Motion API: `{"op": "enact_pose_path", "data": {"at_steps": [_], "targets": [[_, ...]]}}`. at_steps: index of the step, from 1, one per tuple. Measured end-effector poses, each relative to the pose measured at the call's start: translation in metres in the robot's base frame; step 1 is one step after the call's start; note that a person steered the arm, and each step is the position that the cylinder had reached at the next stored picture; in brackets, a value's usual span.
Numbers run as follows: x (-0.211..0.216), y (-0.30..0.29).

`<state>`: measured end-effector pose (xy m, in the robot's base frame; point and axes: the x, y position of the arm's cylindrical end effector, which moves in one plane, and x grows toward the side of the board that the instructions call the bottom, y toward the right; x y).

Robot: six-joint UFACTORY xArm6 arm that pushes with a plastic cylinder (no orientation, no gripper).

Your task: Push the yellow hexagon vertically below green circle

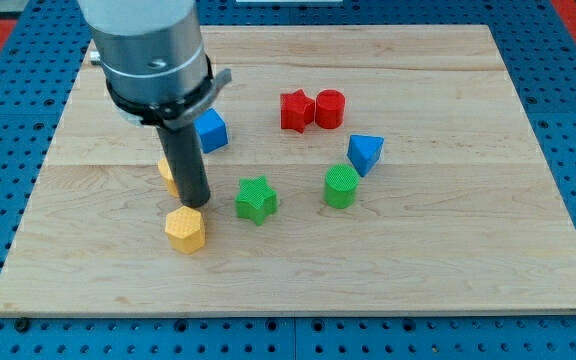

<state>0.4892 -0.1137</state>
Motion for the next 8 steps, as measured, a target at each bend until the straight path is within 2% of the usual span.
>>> {"op": "enact_pose_path", "data": {"at_steps": [1, 2, 3, 4, 5, 6, 7, 8], "targets": [[0.039, -0.013], [0.024, -0.051], [0.053, -0.06], [0.07, -0.032], [0.07, 0.051], [0.08, 0.1], [0.087, 0.125], [0.083, 0.115]]}}
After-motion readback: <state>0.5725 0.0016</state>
